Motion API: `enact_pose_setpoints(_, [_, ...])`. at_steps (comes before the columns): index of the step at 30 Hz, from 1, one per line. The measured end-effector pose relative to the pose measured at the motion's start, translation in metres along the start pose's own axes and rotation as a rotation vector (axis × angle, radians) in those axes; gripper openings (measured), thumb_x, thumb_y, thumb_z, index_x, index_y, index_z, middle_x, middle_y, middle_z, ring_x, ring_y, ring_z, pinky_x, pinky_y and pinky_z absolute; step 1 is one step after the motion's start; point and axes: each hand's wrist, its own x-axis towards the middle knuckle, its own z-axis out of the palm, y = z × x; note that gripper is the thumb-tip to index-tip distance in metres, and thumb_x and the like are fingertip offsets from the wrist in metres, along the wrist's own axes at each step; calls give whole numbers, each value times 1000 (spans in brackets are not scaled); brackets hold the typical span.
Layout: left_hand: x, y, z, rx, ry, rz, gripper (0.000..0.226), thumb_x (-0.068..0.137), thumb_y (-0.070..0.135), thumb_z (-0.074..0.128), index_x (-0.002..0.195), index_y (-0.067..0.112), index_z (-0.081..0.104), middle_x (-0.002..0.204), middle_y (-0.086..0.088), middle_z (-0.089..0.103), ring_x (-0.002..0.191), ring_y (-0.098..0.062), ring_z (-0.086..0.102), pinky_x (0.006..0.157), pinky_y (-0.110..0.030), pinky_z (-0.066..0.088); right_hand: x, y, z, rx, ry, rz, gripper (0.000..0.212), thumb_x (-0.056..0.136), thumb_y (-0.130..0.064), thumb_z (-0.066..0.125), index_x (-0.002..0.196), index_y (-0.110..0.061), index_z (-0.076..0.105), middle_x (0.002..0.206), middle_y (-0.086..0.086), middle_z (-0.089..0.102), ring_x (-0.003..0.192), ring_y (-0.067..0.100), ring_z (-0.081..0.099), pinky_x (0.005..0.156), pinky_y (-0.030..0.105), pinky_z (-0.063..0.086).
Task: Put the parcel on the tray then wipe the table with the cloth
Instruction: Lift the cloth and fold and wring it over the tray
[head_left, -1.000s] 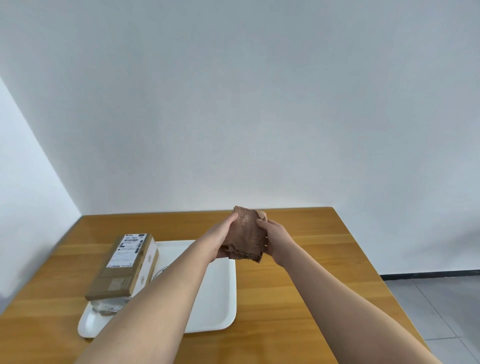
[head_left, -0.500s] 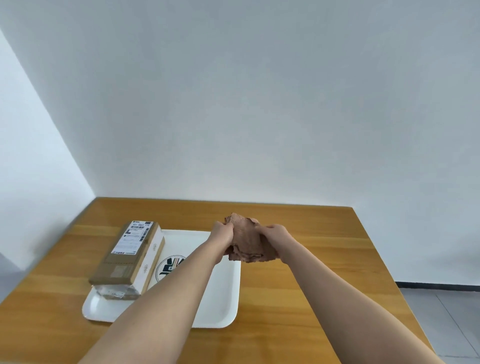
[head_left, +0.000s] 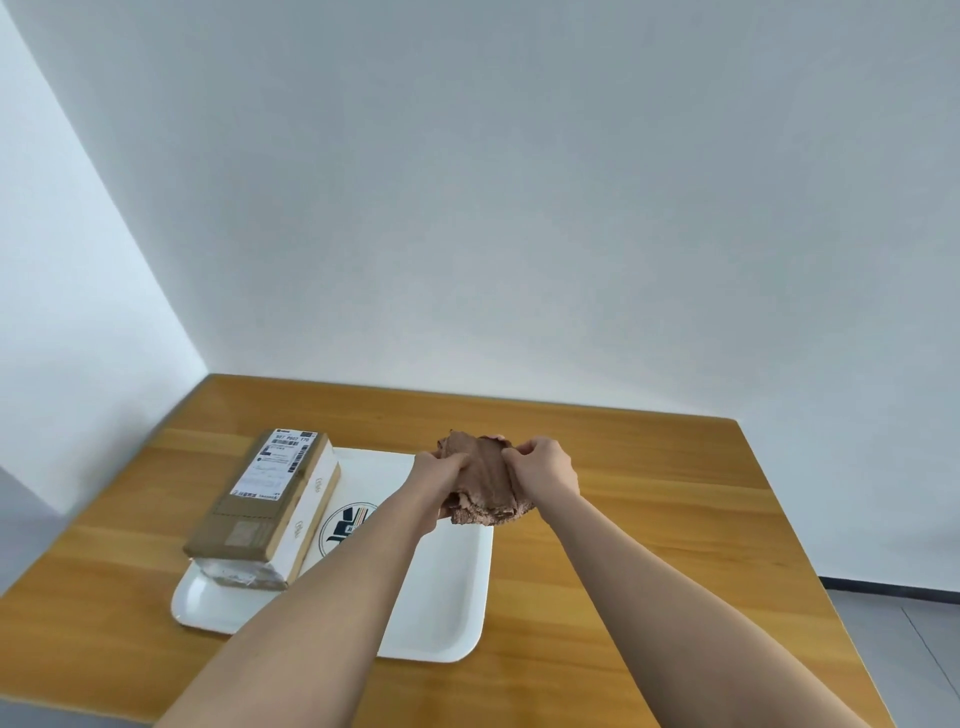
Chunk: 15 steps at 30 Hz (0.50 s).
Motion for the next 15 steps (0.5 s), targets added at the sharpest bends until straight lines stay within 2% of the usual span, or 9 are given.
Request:
enact_pose_setpoints(3, [9, 4, -10, 9, -8, 5, 40, 92, 17, 56, 126, 6, 39, 110, -15, 62, 93, -29, 64, 71, -36, 56, 3, -10, 10, 1, -23, 6, 26, 89, -38, 55, 105, -18, 61, 103, 4, 64, 94, 27, 62, 77, 32, 50])
enact_pose_setpoints(5, [20, 5, -20, 15, -18, 18, 37, 94, 16, 52, 127, 7, 38, 115, -17, 60, 96, -30, 63, 74, -38, 55, 6, -20, 20, 26, -58, 18, 24, 91, -37, 51, 102, -17, 57, 98, 5, 64, 84, 27, 65, 73, 33, 54])
enact_pose_setpoints(7, [31, 10, -31, 26, -35, 30, 35, 95, 15, 50, 126, 5, 38, 116, -17, 59, 97, -31, 63, 75, -39, 55, 6, -32, 32, 158, -111, 62, 18, 94, -28, 43, 98, -13, 52, 89, 8, 64, 65, 25, 64, 59, 33, 55])
enact_pose_setpoints(9, [41, 16, -45, 33, -31, 33, 29, 95, 15, 49, 120, 8, 37, 106, -13, 59, 88, -27, 62, 78, -41, 54, 8, -42, 44, 295, -146, 99, 18, 94, -15, 36, 103, -11, 51, 81, 9, 63, 56, 22, 59, 47, 27, 48])
enact_pose_setpoints(12, [56, 23, -67, 23, -47, 21, 27, 95, 17, 51, 118, 10, 39, 101, -13, 61, 81, -27, 63, 78, -44, 55, 14, -48, 62, 319, -107, 68, 16, 92, -14, 46, 103, -14, 57, 74, 3, 65, 56, 16, 58, 48, 24, 43])
enact_pose_setpoints(15, [61, 29, -85, 9, -108, 1, 19, 95, 15, 50, 111, 7, 48, 95, -18, 64, 76, -31, 64, 65, -38, 54, 21, -53, 78, 287, -16, 67, 10, 88, -25, 59, 95, -18, 60, 84, 1, 65, 67, 14, 56, 58, 27, 43])
